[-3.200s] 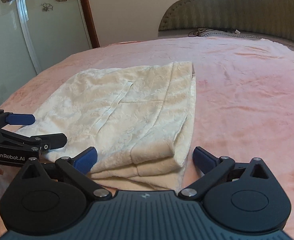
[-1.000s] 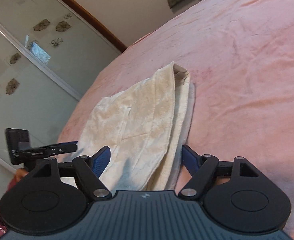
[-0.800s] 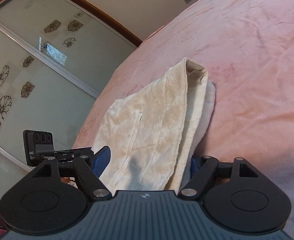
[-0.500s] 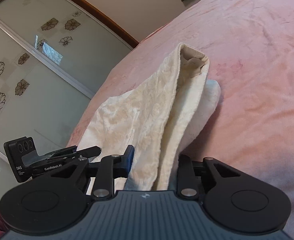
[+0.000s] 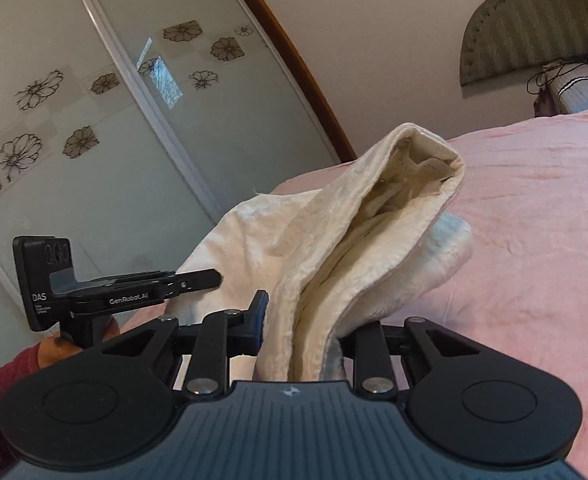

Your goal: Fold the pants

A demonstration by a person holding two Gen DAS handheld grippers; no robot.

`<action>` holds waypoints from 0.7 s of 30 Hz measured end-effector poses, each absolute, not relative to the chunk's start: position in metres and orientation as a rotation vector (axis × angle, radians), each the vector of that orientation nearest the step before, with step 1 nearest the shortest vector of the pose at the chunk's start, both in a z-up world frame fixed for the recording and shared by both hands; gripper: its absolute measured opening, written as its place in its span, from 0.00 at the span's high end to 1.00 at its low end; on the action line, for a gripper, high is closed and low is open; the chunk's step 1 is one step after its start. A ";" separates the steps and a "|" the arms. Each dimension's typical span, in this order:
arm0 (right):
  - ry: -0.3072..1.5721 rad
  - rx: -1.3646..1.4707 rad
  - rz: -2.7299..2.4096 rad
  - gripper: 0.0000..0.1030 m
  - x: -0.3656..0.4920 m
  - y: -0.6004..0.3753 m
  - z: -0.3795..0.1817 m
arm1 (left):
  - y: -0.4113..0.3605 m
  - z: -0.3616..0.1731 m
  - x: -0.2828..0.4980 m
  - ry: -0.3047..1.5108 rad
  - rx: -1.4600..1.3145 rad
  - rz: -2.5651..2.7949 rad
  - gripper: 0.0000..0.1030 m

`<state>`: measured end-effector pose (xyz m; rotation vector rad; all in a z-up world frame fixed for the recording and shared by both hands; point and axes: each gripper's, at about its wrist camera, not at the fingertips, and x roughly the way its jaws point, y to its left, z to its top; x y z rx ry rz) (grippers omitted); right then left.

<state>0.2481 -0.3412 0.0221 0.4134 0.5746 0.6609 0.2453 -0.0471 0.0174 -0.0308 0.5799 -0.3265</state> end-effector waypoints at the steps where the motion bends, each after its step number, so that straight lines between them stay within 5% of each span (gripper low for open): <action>1: 0.595 0.431 0.644 0.76 0.261 -0.342 0.015 | -0.050 0.012 0.257 0.610 -0.030 -0.313 0.90; 6: 0.790 0.393 0.472 0.67 0.312 -0.332 -0.032 | -0.070 -0.029 0.285 0.710 0.102 -0.248 0.83; 7: 0.825 0.389 0.441 0.60 0.314 -0.333 -0.039 | -0.070 -0.029 0.282 0.694 0.117 -0.242 0.64; 11: 0.786 0.426 0.400 0.55 0.286 -0.350 -0.037 | -0.063 -0.014 0.250 0.674 0.128 -0.205 0.50; 16: 0.549 0.070 0.185 0.52 0.218 -0.323 0.006 | -0.075 -0.006 0.197 0.592 0.174 -0.203 0.16; 21: 0.683 -0.091 0.359 0.54 0.217 -0.274 -0.011 | -0.105 -0.033 0.187 0.589 0.362 -0.187 0.19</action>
